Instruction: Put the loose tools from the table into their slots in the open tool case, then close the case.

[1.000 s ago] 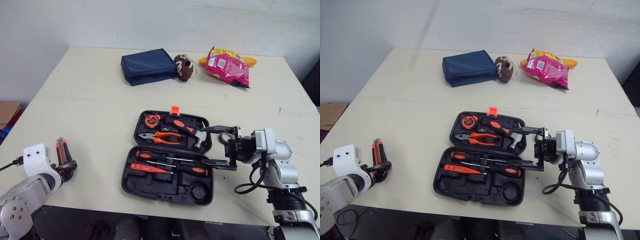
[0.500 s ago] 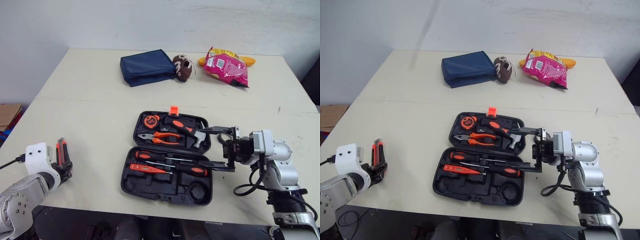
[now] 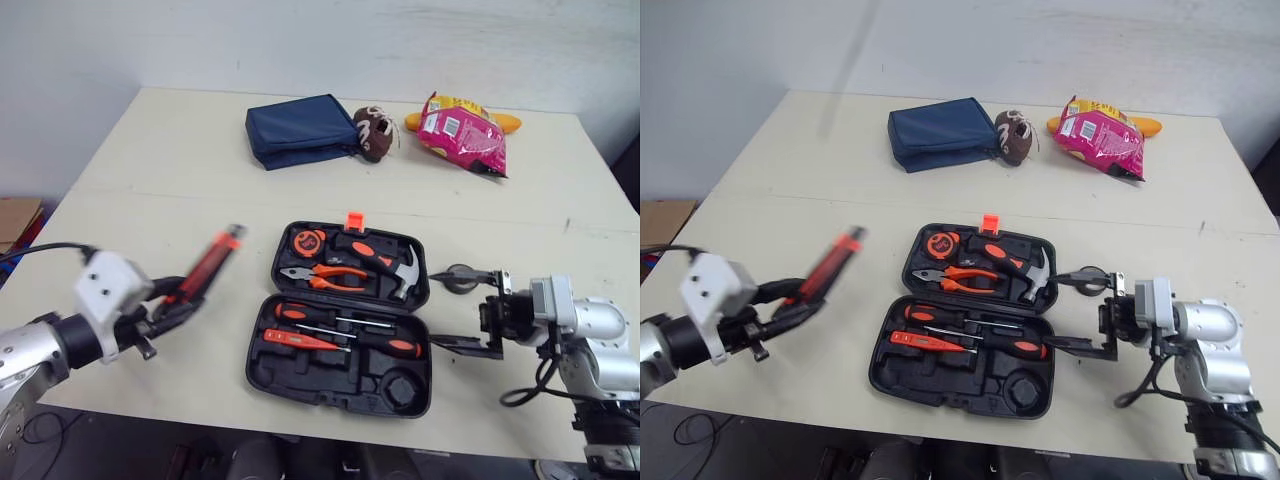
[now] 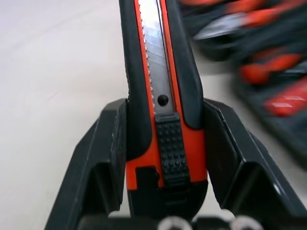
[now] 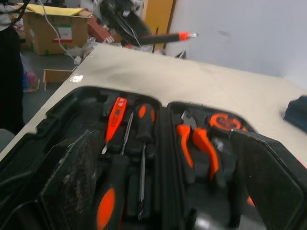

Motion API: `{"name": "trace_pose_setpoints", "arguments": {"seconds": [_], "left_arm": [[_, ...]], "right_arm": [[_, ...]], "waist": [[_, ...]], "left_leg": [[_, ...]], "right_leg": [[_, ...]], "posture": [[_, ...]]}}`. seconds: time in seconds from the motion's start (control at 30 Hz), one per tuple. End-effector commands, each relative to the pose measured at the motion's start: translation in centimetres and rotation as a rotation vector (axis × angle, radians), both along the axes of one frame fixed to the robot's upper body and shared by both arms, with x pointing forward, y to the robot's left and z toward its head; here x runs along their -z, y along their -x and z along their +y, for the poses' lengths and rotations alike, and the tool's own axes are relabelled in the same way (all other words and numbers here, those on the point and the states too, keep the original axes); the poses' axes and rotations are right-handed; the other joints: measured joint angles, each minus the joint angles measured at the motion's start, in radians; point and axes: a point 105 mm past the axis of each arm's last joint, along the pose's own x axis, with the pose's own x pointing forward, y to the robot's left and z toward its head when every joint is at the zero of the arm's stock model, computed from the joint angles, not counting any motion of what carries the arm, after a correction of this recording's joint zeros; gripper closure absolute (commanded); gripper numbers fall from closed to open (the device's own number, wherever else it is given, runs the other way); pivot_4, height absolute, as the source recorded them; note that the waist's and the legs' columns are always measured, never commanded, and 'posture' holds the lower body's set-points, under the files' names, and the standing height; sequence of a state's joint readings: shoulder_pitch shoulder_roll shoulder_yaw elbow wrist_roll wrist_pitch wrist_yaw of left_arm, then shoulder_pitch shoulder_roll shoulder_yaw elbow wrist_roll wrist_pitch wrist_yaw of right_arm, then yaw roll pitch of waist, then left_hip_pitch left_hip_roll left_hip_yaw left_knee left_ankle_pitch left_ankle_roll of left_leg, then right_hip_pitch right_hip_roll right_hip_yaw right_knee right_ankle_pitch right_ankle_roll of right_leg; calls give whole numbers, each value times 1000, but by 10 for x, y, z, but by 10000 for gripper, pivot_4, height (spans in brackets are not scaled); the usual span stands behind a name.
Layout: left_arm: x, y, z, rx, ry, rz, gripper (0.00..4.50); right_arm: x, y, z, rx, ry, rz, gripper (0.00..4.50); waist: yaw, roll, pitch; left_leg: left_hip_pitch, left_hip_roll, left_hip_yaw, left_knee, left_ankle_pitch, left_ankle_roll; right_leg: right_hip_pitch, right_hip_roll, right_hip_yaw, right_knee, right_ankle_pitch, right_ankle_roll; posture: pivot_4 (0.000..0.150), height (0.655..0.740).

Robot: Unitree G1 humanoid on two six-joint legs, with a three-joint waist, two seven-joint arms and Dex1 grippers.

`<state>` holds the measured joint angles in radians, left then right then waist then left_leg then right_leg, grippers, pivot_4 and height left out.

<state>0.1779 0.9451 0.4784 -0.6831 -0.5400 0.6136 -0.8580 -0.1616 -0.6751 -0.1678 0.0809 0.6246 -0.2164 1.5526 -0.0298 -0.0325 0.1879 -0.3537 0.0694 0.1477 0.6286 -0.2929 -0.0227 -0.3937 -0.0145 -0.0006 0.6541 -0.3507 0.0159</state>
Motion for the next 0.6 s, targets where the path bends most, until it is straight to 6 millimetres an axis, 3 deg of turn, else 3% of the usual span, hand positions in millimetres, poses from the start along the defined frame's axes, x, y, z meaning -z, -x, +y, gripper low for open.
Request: {"name": "trace_pose_setpoints", "arguments": {"seconds": [0.03, 0.27, 0.5, 0.6], "left_arm": [[3, 11, -32, 332, -92, 35, 29498], [19, 28, -74, 748, -252, 166, 29498], [35, 23, -89, 777, -324, 242, 29498], [43, 12, -89, 715, -379, 241, 29498]], "right_arm": [[-8, 15, 1, -44, -1, -40, 0], [-13, 37, 6, -59, 21, -21, 0], [-19, 52, 7, -52, 21, -9, 0], [-20, 56, 3, -39, 26, 9, 0]], "waist": [[-1, 1, 0], [-13, 3, 2], [-23, 3, 2], [-22, 2, 2]], "left_leg": [[0, 0, 0, 0, 0, 0], [0, 2, 0, 0, 0, 0], [0, 2, 0, 2, 1, -1], [0, 1, 0, 3, 1, 0]], "right_leg": [[0, 0, 0, 0, 0, 0], [0, 5, 2, 1, 0, 2], [0, 7, 6, 3, -1, 6], [0, 7, 6, 4, -1, 6]], "posture": [[1500, 7400], [1500, 7400], [1500, 7400], [1500, 7400]]}}
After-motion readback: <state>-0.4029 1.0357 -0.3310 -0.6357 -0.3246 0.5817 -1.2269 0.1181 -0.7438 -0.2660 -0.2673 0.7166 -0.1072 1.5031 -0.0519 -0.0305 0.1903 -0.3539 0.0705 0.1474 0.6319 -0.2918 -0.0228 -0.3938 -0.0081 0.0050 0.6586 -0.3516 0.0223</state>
